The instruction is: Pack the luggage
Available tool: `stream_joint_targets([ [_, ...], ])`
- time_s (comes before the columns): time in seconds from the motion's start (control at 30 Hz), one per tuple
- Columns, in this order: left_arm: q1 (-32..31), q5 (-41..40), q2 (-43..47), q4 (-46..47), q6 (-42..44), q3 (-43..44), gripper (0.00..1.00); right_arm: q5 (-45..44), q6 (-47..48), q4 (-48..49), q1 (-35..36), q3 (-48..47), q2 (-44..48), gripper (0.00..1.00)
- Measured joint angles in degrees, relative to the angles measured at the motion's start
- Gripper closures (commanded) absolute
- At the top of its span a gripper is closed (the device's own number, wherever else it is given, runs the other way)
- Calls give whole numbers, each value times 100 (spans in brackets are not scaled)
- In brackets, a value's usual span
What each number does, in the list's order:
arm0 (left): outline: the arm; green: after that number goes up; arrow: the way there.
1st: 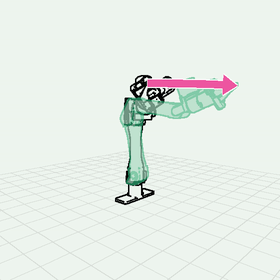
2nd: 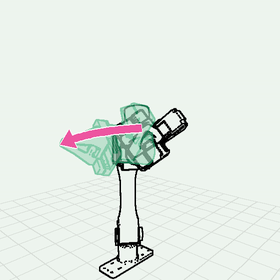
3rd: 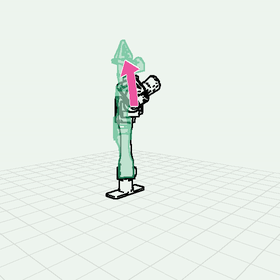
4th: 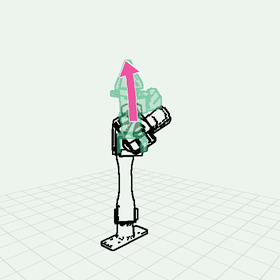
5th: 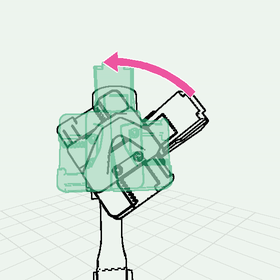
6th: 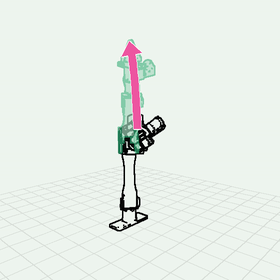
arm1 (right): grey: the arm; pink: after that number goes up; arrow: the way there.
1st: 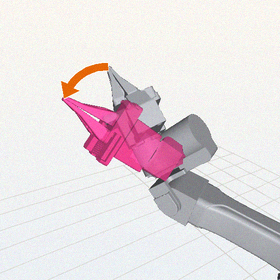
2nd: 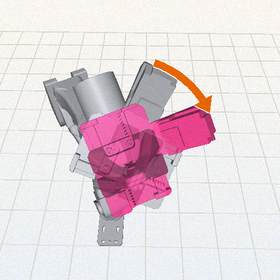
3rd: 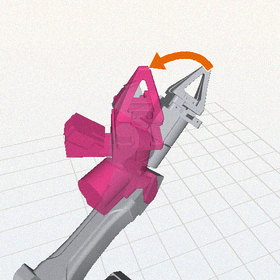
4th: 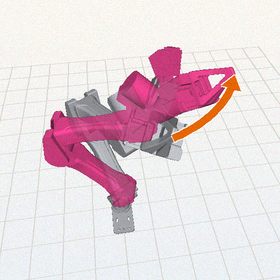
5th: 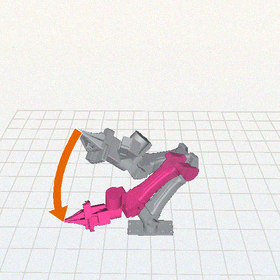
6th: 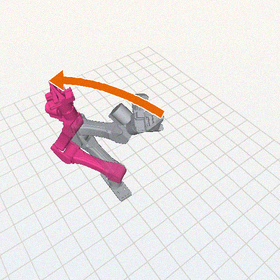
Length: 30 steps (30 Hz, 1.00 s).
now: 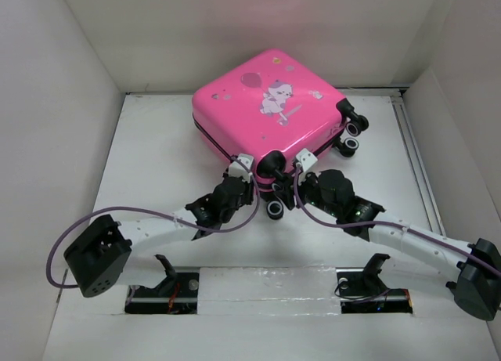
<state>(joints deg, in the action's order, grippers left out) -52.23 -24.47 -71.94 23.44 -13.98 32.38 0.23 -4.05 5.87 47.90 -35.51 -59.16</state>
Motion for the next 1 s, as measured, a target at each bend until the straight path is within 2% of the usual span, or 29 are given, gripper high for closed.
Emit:
stream_joint_targets([
  [0.1,-22,9,-149,39,85,85,76,-7,4,13,-28,13,0,100],
  [0.13,-24,26,-184,70,103,107,86,-22,13,15,-42,15,0,100],
  [0.27,-42,50,-308,157,120,149,100,-31,20,90,-59,50,0,100],
  [0.53,9,-391,-407,168,28,149,100,-31,20,129,-59,87,46,100],
  [0.8,188,-844,-400,13,-726,153,100,31,17,186,-59,164,116,100],
  [0.97,195,-1049,-442,-546,-1320,420,100,-4,-9,282,37,177,61,100],
  [1.0,205,-1084,-450,-686,-1462,476,95,-52,-17,330,105,177,22,100],
])
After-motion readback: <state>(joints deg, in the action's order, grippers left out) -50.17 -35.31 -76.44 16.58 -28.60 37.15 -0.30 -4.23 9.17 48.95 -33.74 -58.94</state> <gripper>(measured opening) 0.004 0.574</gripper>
